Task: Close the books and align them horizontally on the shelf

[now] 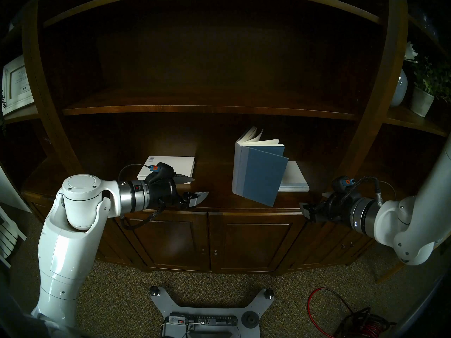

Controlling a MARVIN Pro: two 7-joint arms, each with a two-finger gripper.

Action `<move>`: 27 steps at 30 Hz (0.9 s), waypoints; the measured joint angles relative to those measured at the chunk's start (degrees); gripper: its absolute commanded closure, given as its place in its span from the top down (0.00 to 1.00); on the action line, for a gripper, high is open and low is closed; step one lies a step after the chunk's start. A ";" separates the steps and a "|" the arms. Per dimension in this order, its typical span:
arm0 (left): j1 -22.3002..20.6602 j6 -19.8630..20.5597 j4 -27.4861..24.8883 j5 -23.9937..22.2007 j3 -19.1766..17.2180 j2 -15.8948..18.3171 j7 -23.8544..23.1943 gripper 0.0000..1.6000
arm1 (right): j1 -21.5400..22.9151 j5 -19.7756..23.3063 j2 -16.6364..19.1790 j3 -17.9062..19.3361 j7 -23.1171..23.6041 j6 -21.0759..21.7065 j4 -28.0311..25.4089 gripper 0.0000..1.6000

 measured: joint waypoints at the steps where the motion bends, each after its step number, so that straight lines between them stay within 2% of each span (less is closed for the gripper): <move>1: 0.00 0.00 0.00 0.00 0.00 0.00 0.00 1.00 | 0.00 0.03 0.00 0.00 0.00 0.02 0.00 1.00; 8: 0.02 0.00 0.01 0.01 0.00 0.00 0.00 1.00 | 0.02 0.83 0.00 0.51 0.21 0.56 0.04 1.00; 27: 0.05 0.00 0.03 0.03 0.00 0.00 -0.01 1.00 | 2.46 6.01 0.74 3.04 5.32 7.94 1.75 1.00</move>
